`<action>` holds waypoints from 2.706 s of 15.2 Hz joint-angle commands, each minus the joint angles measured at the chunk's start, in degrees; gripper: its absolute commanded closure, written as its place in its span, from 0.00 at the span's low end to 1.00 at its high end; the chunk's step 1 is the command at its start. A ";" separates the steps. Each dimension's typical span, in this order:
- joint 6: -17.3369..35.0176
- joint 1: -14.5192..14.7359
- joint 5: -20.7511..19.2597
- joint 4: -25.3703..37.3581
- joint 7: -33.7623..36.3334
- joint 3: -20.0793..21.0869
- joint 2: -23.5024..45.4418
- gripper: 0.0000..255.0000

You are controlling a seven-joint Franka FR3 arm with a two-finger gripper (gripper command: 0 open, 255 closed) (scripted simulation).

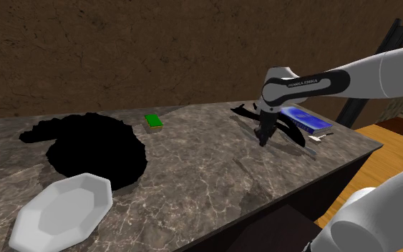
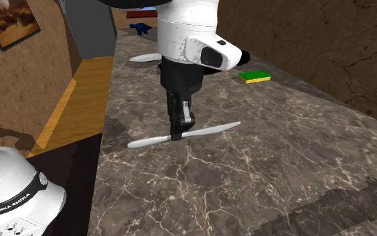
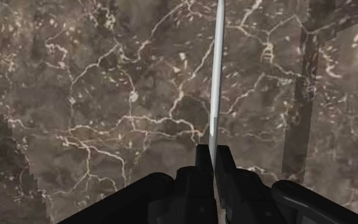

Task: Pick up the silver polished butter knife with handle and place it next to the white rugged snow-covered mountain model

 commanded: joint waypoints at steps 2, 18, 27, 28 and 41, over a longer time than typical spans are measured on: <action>-2.37 -0.01 -0.06 1.38 -0.03 0.16 -0.96 1.00; -11.54 2.56 2.32 11.66 4.30 3.85 0.52 1.00; -12.51 7.54 6.06 22.29 13.95 9.85 10.62 1.00; -12.73 8.06 6.35 23.82 14.97 10.43 11.95 1.00; -19.40 14.99 7.61 52.17 27.35 16.18 33.60 1.00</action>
